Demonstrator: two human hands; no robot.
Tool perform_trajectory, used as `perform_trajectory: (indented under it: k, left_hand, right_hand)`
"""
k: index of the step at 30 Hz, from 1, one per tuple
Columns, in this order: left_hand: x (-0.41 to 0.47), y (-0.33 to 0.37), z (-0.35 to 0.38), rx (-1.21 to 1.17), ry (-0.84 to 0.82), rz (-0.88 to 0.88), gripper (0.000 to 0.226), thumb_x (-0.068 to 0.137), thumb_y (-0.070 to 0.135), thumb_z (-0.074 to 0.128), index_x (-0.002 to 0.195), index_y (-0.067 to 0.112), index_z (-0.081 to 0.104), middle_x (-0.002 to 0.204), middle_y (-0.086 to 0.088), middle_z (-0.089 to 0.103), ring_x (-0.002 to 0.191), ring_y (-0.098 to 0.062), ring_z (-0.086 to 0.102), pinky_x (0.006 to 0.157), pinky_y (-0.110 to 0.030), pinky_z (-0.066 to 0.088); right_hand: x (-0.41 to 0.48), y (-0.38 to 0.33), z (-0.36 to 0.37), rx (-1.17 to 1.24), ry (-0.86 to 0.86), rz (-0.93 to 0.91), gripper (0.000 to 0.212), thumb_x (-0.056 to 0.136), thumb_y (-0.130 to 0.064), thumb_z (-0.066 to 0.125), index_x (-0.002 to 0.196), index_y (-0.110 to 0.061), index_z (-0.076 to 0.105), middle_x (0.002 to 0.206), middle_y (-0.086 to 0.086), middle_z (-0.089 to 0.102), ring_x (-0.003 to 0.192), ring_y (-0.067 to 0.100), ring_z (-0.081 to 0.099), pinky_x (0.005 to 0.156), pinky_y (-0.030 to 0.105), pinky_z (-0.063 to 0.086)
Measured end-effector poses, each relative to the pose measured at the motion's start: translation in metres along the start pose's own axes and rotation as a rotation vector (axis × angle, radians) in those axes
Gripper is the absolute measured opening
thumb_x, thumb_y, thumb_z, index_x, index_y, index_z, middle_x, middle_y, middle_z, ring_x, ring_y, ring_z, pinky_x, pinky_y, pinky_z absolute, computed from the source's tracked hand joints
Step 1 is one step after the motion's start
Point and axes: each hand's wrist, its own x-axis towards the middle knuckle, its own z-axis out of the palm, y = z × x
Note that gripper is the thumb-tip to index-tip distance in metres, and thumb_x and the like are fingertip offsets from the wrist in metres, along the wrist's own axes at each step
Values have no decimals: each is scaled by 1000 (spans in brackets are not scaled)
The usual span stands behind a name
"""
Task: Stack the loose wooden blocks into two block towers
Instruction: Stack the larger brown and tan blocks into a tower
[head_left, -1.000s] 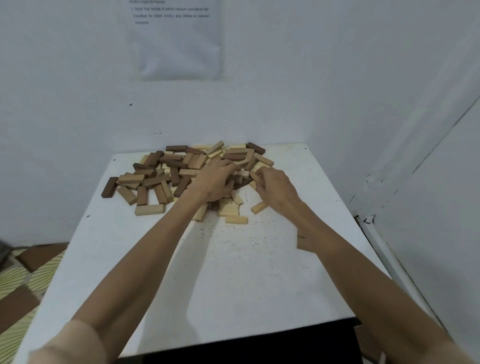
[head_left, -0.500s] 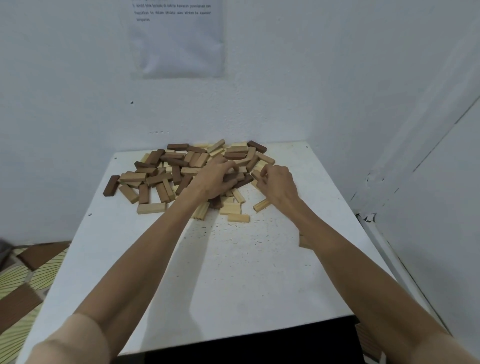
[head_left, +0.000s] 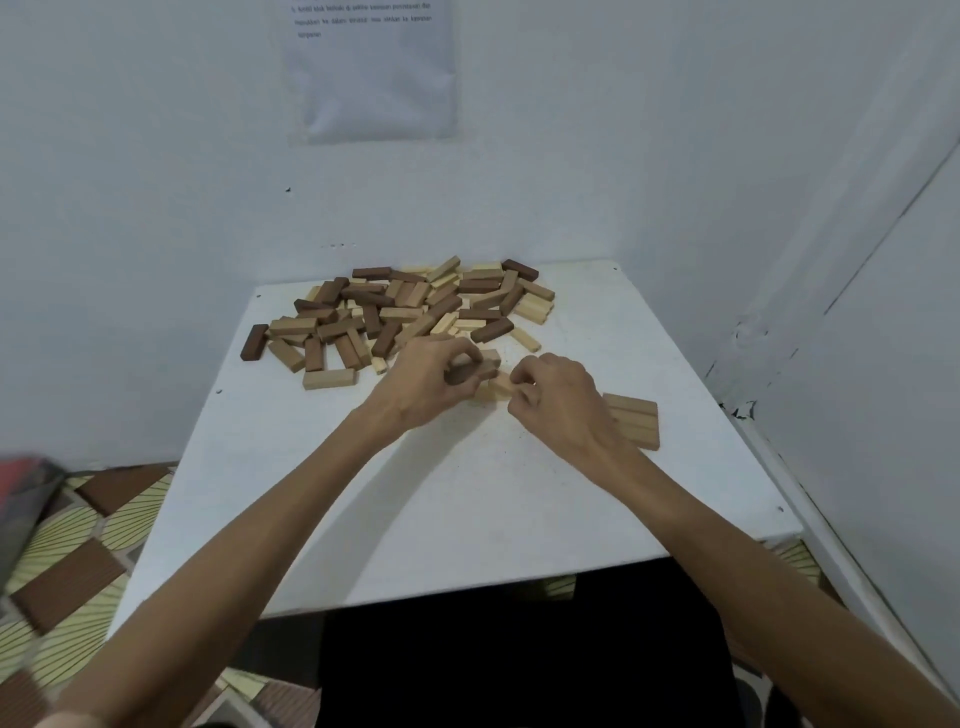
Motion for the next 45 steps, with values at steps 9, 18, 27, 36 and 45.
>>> perform_trajectory:
  k: [9,18,27,36,45]
  left_hand:
    - [-90,18,22,9,-42,-106,28,96,28,70,122,18,68,122,-2,65,106,-22,60,85,-29,49]
    - [-98,13,16,-33,-129,-42,48,89,34,59,136,22,63,139,3,60,129,-16,51,109,-33,42]
    - [-97,-6,2,-4,-283,81,64,89,29,64,152,33,49,143,8,49,133,-11,41,109,-32,34]
    - [-85,-9,3,-78,-259,55,49,87,61,68,128,35,68,118,13,48,115,-12,47,100,-40,45]
    - [-87,-7,6,-284,-287,-37,85,87,27,80,158,33,33,156,22,39,149,-4,28,120,-43,31]
  right_hand:
    - [-73,-6,11,8,-116,-44,18,93,-17,63,110,-12,68,106,-1,63,100,19,54,79,37,49]
    - [-74,-1,15,177,-98,-95,23,86,1,67,102,-16,71,107,-8,56,93,6,54,83,12,43]
    - [-66,-1,27,194,-57,-80,21,88,-8,73,105,-21,72,116,-8,52,108,13,57,91,22,46]
    - [-65,9,22,190,-86,-48,21,90,-20,75,111,-23,70,108,-12,67,106,9,52,93,33,47]
    - [-68,5,16,242,-251,34,93,72,-64,85,149,-36,41,140,-16,48,135,0,36,109,23,34]
